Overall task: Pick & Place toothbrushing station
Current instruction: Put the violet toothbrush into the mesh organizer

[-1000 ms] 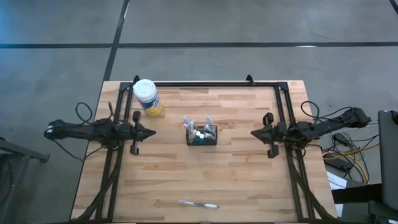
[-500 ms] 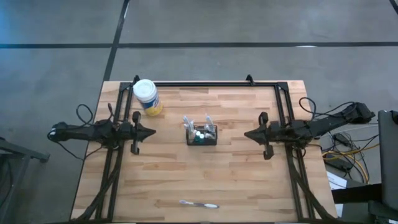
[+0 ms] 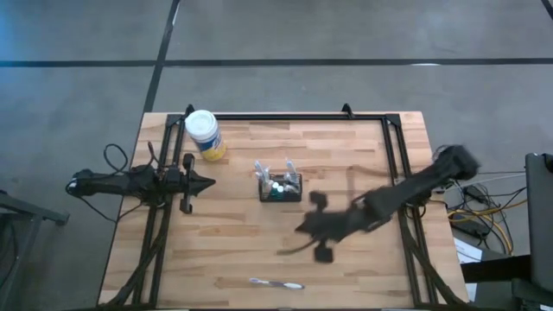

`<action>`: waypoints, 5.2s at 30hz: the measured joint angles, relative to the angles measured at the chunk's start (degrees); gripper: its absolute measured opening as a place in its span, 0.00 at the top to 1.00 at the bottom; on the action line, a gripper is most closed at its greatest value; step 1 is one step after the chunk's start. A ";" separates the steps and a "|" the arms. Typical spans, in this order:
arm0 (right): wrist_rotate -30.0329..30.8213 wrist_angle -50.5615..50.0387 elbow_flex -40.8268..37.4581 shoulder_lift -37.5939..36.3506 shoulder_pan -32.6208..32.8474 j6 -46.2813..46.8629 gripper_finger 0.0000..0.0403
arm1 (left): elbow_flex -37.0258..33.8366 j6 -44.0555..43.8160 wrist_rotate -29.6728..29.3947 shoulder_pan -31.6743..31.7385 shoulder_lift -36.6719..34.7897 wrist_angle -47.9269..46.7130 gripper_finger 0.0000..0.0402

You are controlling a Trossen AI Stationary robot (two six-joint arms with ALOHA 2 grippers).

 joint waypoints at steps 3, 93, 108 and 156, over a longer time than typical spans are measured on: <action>-2.88 -5.44 11.62 10.65 1.61 1.62 0.97 | 0.20 -0.09 0.04 0.00 0.02 -0.23 0.97; -3.44 -24.42 60.39 37.84 1.27 -14.26 0.98 | -0.17 -4.26 2.23 0.00 0.37 -4.57 0.97; -5.79 -6.17 35.87 6.33 -4.86 -31.76 0.98 | -0.17 2.41 -0.17 0.02 0.37 -4.34 0.97; -12.85 75.04 -73.37 -57.00 -19.51 -23.90 0.98 | -0.20 5.02 -6.25 0.00 0.37 -0.03 0.97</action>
